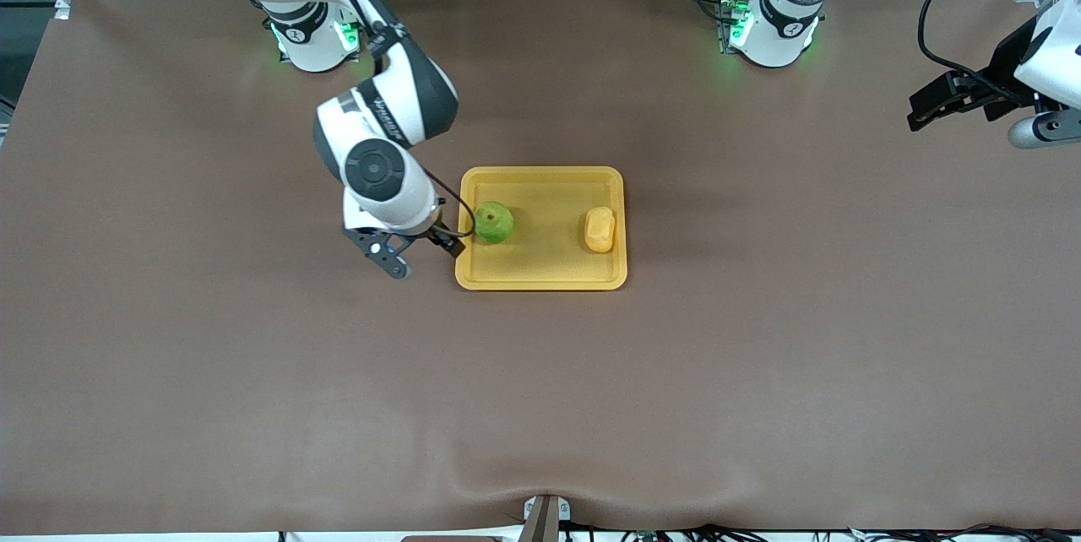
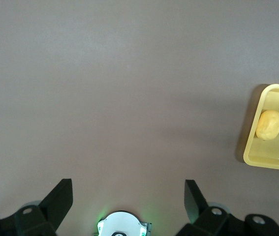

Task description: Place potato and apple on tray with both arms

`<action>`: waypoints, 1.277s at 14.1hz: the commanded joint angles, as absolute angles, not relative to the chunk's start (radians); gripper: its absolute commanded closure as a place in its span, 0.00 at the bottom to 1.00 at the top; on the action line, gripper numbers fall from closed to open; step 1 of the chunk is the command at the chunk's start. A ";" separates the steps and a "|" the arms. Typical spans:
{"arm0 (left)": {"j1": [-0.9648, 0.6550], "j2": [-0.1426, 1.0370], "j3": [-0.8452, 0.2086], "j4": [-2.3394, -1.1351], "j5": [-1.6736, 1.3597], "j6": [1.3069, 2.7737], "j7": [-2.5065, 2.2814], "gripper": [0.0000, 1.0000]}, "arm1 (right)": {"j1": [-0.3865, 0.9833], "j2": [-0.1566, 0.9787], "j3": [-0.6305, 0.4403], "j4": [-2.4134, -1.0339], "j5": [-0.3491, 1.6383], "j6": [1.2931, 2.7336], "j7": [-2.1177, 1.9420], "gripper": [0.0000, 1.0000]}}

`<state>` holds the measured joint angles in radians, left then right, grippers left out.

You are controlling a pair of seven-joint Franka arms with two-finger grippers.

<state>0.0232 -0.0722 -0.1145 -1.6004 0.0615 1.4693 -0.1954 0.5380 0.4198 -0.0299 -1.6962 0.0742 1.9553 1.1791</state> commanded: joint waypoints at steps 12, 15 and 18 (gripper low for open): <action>0.028 -0.092 -0.112 -1.612 0.049 1.463 -0.172 0.00 | 0.304 0.364 -0.014 -1.471 0.077 1.557 0.928 0.00; 0.028 -0.091 -0.112 -1.612 0.049 1.463 -0.172 0.00 | 0.243 0.344 -0.014 -1.468 0.077 1.529 0.922 0.00; 0.028 -0.091 -0.112 -1.614 0.049 1.463 -0.172 0.00 | 0.189 0.342 -0.012 -1.422 0.080 1.453 0.925 0.00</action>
